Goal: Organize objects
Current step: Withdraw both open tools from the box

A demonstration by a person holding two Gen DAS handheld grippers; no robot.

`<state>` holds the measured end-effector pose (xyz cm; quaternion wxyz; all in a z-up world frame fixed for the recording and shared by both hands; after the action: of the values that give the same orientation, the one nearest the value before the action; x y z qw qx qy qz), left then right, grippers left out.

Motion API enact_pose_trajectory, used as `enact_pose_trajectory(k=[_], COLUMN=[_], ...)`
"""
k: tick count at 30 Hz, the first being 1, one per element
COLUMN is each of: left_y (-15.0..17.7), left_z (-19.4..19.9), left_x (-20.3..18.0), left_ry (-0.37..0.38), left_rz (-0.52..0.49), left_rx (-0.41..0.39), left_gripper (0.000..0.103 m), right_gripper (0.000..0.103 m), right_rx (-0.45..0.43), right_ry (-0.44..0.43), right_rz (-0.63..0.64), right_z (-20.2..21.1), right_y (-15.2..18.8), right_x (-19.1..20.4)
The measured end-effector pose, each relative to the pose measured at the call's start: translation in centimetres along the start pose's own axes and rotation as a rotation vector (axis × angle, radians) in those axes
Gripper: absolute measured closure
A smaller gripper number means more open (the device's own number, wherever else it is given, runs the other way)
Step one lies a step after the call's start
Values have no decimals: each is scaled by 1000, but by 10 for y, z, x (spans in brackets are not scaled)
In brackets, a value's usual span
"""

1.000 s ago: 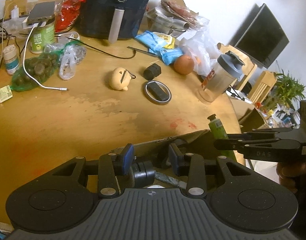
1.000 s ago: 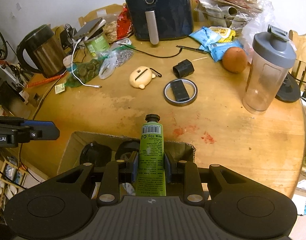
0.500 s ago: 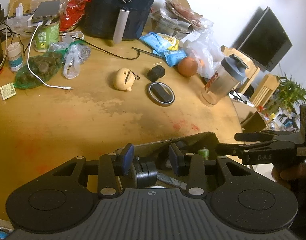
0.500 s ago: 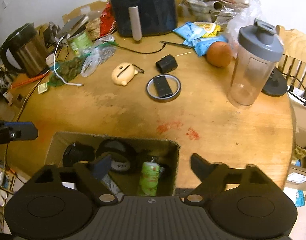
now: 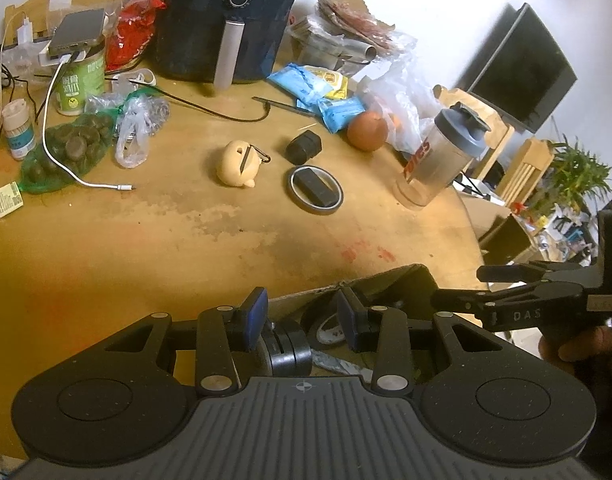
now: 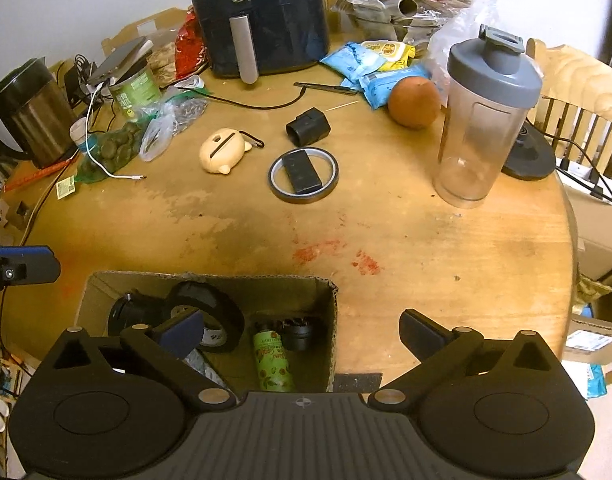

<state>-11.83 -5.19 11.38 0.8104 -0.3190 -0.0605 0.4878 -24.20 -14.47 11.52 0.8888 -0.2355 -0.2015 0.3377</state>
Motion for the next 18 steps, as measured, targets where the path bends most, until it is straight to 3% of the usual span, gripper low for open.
enact_pose_trajectory(k=[9, 11, 18], left_y=[-11, -15, -29], left_z=[-5, -9, -23], left_x=[5, 5, 2], left_ry=[-60, -79, -113], left_rz=[14, 12, -1], left_rx=[-17, -18, -3], left_gripper=[60, 48, 48], right_gripper=[0, 0, 0], right_rx=[5, 6, -2], right_ry=[0, -1, -13], right_rz=[11, 11, 3], right_z=[-4, -6, -10], right_y=[-2, -4, -18], right_x=[-1, -4, -16])
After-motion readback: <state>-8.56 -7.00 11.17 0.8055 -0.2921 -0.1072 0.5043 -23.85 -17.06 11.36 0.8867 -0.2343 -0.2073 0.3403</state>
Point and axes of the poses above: each gripper's, at about its wrist camera, not at the fingertips, and z roughly against the way its jaws point, x to its left, y to its underside, the point moved 1 cm from there along -z, roughly the way its jaws point, and after that the axes turned 15 degrees about -y, right-handed, at the moved point
